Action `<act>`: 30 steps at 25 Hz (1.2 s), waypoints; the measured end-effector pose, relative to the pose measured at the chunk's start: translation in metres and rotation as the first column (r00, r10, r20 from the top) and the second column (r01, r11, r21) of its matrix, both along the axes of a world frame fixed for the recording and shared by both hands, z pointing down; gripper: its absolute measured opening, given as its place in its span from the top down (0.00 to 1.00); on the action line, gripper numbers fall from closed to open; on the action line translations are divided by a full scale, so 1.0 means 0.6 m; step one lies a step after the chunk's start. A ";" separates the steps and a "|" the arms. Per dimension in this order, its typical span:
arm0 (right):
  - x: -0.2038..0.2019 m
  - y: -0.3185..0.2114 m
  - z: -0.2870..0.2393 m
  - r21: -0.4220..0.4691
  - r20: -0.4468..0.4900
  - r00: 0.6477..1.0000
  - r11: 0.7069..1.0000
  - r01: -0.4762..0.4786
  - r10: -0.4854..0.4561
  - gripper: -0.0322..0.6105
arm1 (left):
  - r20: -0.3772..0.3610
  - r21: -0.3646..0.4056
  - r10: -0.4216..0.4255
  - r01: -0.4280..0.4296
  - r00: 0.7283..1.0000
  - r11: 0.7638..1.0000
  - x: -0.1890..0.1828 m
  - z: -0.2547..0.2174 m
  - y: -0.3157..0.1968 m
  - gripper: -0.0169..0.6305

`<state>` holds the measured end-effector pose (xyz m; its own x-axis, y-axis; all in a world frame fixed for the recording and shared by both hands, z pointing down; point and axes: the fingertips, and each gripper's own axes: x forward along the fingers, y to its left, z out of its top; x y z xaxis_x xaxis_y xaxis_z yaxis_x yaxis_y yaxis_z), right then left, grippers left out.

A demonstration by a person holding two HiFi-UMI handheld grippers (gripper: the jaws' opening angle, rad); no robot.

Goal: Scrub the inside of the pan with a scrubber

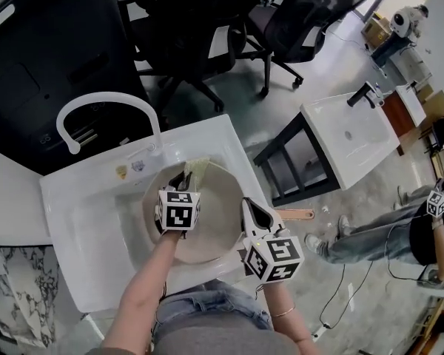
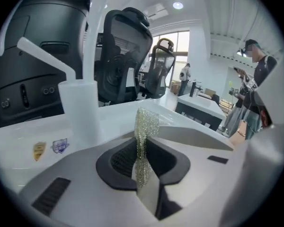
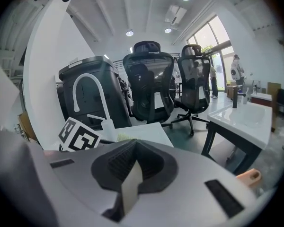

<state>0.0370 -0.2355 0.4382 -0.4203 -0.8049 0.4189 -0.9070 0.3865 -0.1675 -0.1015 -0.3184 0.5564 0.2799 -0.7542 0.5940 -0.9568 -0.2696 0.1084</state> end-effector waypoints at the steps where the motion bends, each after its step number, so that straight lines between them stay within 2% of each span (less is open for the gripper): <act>1: -0.001 -0.002 -0.002 0.004 0.001 1.000 1.000 0.007 -0.007 0.93 | 0.005 0.002 -0.021 0.021 1.000 1.000 -0.011 -0.002 -0.005 0.87; 12: -0.066 -0.004 0.000 0.004 0.010 0.995 0.995 0.101 -0.101 0.93 | 0.068 -0.039 -0.133 0.135 0.989 0.990 -0.111 0.002 0.009 0.87; 19: -0.086 0.006 -0.014 0.029 0.023 0.990 0.990 0.139 -0.140 0.93 | 0.076 -0.036 -0.169 0.172 0.983 0.985 -0.135 -0.011 0.038 0.87; 24: -0.102 0.018 -0.012 0.029 0.033 0.984 0.984 0.174 -0.175 0.93 | 0.055 -0.030 -0.190 0.192 0.980 0.981 -0.148 -0.027 0.074 0.87; 30: -0.105 0.028 -0.021 0.045 0.051 0.979 0.980 0.195 -0.197 0.94 | 0.031 0.017 -0.177 0.177 0.984 0.984 -0.138 -0.073 0.114 0.87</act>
<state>-0.0258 -0.2187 0.4256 -0.5934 -0.7198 0.3602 -0.8026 0.5633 -0.1963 -0.1845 -0.2498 0.5127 0.1225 -0.7985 0.5894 -0.9925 -0.0972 0.0745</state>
